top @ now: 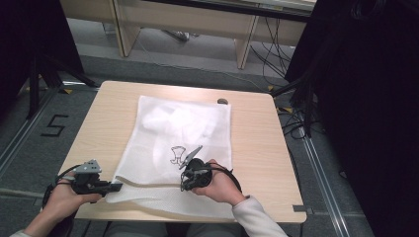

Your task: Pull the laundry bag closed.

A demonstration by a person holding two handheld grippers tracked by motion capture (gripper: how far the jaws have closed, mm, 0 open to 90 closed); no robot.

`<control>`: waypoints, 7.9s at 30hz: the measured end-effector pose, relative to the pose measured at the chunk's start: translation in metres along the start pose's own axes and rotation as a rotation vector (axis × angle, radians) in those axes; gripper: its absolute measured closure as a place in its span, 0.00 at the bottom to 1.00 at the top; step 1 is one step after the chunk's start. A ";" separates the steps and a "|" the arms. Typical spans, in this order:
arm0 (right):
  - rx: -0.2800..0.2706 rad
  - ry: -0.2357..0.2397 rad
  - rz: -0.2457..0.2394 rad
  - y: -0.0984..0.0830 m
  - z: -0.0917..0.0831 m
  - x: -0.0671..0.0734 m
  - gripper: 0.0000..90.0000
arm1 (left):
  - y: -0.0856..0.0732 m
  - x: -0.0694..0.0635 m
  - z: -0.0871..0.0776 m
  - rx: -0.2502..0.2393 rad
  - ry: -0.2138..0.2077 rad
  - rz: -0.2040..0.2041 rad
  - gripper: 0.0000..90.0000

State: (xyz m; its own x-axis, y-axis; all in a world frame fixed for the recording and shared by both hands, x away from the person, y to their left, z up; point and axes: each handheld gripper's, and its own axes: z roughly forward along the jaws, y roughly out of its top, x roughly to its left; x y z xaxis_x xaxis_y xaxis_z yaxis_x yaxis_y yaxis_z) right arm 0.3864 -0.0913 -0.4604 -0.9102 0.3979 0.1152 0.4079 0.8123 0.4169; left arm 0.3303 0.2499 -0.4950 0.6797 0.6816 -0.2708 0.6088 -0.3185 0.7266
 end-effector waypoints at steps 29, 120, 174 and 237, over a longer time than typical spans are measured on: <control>0.010 0.001 0.015 -0.013 -0.005 -0.006 0.92 | 0.000 0.000 0.000 -0.001 0.002 -0.001 0.95; 0.020 -0.016 0.069 -0.040 -0.020 -0.015 0.92 | 0.000 0.002 -0.001 0.012 -0.003 -0.002 0.95; 0.027 -0.033 0.117 -0.061 -0.032 -0.021 0.92 | 0.000 0.002 -0.002 -0.006 0.010 -0.009 0.95; 0.019 -0.048 0.161 -0.093 -0.051 -0.031 0.92 | 0.000 0.004 -0.004 -0.014 0.015 -0.017 0.95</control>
State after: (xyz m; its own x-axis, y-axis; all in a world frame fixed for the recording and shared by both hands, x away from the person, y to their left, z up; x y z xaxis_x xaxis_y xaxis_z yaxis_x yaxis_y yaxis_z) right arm 0.3732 -0.2012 -0.4568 -0.8284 0.5434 0.1357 0.5501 0.7439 0.3795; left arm 0.3311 0.2550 -0.4934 0.6634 0.6965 -0.2735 0.6141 -0.2978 0.7309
